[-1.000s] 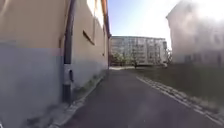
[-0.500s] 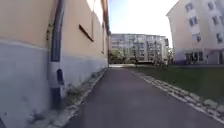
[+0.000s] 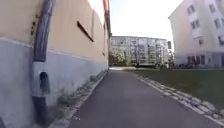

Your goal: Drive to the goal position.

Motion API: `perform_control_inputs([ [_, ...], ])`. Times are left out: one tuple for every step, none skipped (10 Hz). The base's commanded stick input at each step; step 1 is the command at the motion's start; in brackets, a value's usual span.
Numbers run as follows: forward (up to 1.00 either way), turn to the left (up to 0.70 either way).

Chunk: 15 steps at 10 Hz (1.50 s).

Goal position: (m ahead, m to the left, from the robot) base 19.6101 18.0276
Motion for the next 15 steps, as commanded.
perform_control_inputs([
  [0.70,0.00],
  [0.70,0.00],
  [0.70,0.00],
  [0.70,0.00],
  [0.70,0.00],
  [0.70,0.00],
  [0.70,0.00],
  [0.70,0.00],
  [0.70,0.00],
  [0.70,0.00],
  [0.70,0.00],
  [0.70,0.00],
  [0.70,0.00],
  [0.70,0.00],
  [0.70,0.00],
])
